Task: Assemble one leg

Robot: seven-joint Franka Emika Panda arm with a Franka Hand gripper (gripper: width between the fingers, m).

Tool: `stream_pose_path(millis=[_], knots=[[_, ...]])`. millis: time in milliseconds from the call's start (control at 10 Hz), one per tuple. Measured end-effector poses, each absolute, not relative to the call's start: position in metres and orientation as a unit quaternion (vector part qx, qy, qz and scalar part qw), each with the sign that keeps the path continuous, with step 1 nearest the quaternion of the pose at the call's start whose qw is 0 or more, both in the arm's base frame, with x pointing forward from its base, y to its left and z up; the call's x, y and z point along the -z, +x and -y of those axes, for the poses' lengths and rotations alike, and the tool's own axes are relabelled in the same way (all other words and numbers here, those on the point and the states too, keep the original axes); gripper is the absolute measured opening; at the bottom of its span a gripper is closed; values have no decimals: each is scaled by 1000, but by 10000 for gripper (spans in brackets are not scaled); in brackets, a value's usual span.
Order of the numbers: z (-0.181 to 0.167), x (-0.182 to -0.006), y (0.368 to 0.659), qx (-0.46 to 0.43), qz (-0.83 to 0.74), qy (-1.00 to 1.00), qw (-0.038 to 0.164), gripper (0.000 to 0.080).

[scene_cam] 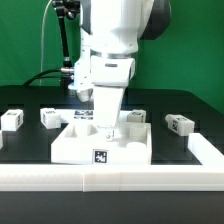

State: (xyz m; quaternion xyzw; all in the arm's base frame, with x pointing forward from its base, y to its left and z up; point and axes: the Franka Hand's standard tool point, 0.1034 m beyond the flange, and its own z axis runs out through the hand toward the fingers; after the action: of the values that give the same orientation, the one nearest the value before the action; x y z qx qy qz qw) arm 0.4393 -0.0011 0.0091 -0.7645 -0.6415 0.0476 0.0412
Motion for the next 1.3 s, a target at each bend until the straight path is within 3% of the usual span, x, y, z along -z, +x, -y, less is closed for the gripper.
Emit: stream_pose_path(millis=[100, 200, 300, 400, 500, 600, 1300], knots=[[1, -9, 439, -48, 642, -764, 41, 622], [1, -9, 439, -48, 642, -764, 41, 442], [1, -9, 439, -48, 642, -764, 41, 442], [1, -9, 439, -48, 642, -764, 42, 246], [1, -9, 439, -48, 642, -764, 42, 110], [1, -10, 441, -45, 641, -765, 39, 68], [1, -12, 445, -40, 650, -758, 35, 68]])
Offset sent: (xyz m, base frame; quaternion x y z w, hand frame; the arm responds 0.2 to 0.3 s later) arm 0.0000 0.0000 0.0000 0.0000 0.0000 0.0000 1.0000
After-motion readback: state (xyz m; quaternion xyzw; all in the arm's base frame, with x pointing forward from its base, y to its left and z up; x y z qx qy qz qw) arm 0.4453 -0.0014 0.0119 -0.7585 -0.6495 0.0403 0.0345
